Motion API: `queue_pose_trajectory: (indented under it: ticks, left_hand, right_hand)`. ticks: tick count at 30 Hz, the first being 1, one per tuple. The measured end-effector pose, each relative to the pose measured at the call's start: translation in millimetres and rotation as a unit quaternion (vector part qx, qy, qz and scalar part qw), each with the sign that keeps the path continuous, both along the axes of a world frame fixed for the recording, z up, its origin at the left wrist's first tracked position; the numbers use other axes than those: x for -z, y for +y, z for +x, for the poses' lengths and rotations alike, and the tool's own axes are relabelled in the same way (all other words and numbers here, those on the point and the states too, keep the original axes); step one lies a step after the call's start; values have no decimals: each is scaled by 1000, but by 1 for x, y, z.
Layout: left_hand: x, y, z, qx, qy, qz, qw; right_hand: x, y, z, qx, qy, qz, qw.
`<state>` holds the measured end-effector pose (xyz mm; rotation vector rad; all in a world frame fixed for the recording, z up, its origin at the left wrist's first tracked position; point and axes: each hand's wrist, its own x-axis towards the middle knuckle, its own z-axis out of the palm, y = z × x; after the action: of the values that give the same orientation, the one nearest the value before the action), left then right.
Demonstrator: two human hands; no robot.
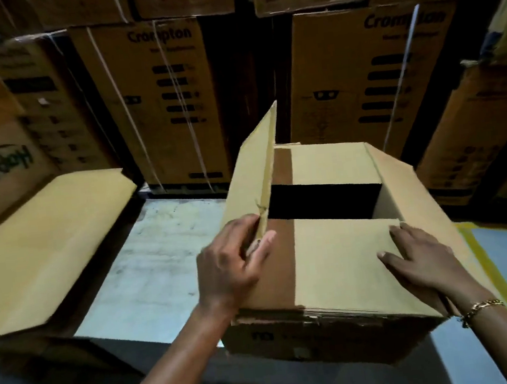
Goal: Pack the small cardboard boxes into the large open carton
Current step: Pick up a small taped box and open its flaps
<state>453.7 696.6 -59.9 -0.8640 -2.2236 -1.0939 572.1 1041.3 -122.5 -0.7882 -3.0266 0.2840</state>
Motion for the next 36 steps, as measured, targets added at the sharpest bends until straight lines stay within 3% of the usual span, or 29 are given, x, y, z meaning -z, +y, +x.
queue_pose_trajectory:
  ticks: [4, 7, 10, 14, 16, 17, 19, 21, 23, 26, 30, 36]
  left_hand:
    - [-14, -49, -23, -101, -61, 98, 988]
    - [14, -91, -38, -223, -176, 127, 950]
    - [55, -129, -52, -295, -355, 104, 881]
    - [69, -148, -45, -188, -658, 33, 728]
    - [70, -150, -37, -138, -704, -75, 693]
    - [69, -148, -36, -132, -685, -143, 702]
    - [62, -134, -43, -163, -558, -237, 779]
    - [46, -108, -53, -191, -396, -259, 860]
    - [27, -75, -61, -168, -295, -237, 910]
    - [4, -35, -76, -71, -253, -241, 934]
    - [-28, -28, -84, -61, -171, -220, 959]
    - [-68, -72, -36, 86, -286, 31, 954]
  right_hand:
    - [-1, -5, -24, -31, -33, 15, 999]
    - [1, -7, -34, -48, -48, 21, 997]
    - [5, -8, -41, -55, -56, 33, 996]
    - [-1, -6, -48, -58, -74, 34, 995]
    - [-4, -2, -51, -61, -77, 34, 995]
    - [-5, 0, -52, -63, -77, 34, 994]
    - [-10, 3, -55, -67, -82, 29, 994]
    - [-19, 5, -60, -69, -86, 15, 994]
    - [-37, 8, -63, -71, -80, 11, 994]
    - [-76, 9, -59, -71, -29, 37, 996]
    - [-139, 1, -22, -79, 73, -20, 994]
    - [-188, -35, 59, -95, 145, -110, 979]
